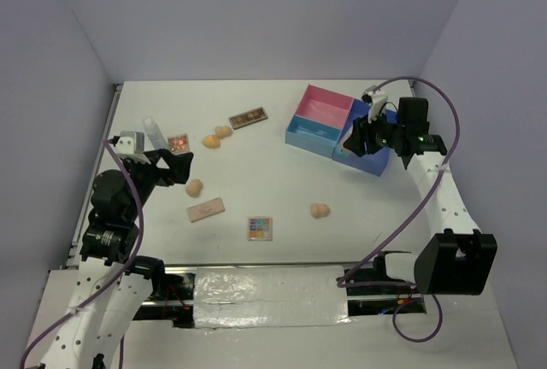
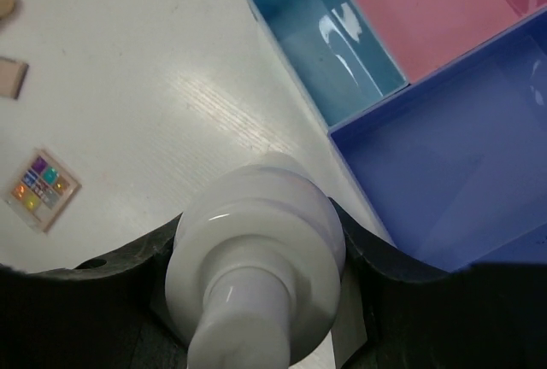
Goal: Organize the makeup
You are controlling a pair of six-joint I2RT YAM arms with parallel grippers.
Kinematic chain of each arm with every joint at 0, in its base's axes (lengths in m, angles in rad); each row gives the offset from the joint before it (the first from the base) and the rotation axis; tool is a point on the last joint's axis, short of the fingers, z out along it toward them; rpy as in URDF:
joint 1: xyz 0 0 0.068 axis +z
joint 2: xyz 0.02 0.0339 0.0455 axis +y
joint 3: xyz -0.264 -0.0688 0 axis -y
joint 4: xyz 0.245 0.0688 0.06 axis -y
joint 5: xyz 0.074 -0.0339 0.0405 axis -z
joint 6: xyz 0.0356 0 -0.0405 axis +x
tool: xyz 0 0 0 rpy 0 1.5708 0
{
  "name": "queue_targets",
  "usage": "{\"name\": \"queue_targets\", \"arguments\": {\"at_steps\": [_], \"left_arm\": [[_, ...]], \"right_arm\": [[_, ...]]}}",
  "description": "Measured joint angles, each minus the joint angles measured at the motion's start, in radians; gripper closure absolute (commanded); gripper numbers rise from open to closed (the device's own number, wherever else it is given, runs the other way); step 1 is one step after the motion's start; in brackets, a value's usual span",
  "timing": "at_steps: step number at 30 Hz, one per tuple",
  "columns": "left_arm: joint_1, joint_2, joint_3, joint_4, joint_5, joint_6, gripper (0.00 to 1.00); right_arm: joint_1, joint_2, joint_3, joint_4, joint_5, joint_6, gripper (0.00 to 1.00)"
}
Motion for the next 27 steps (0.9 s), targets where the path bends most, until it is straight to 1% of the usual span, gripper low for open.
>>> {"name": "queue_targets", "arguments": {"at_steps": [6, 12, 20, 24, 26, 27], "left_arm": [[0.0, 0.035, 0.001, -0.004, -0.005, 0.001, 0.01], [0.0, 0.041, 0.013, -0.027, -0.017, 0.002, 0.01], [0.0, 0.039, 0.035, -0.044, -0.042, 0.002, 0.01], [0.0, 0.043, 0.036, -0.045, -0.047, 0.001, 0.01], [0.0, 0.051, 0.037, -0.046, -0.051, 0.001, 0.01], [0.0, 0.057, 0.04, -0.048, -0.053, 0.001, 0.01]], "right_arm": [[-0.014, 0.137, 0.124, 0.016, 0.042, 0.132, 0.91], [-0.069, 0.325, 0.206, 0.002, 0.079, 0.227, 0.91], [-0.122, 0.525, 0.32, -0.065, 0.118, 0.249, 0.9], [-0.128, 0.664, 0.453, -0.132, 0.12, 0.245, 0.89], [-0.128, 0.731, 0.515, -0.168, 0.117, 0.243, 0.86], [-0.128, 0.762, 0.542, -0.184, 0.115, 0.243, 0.83]]}}
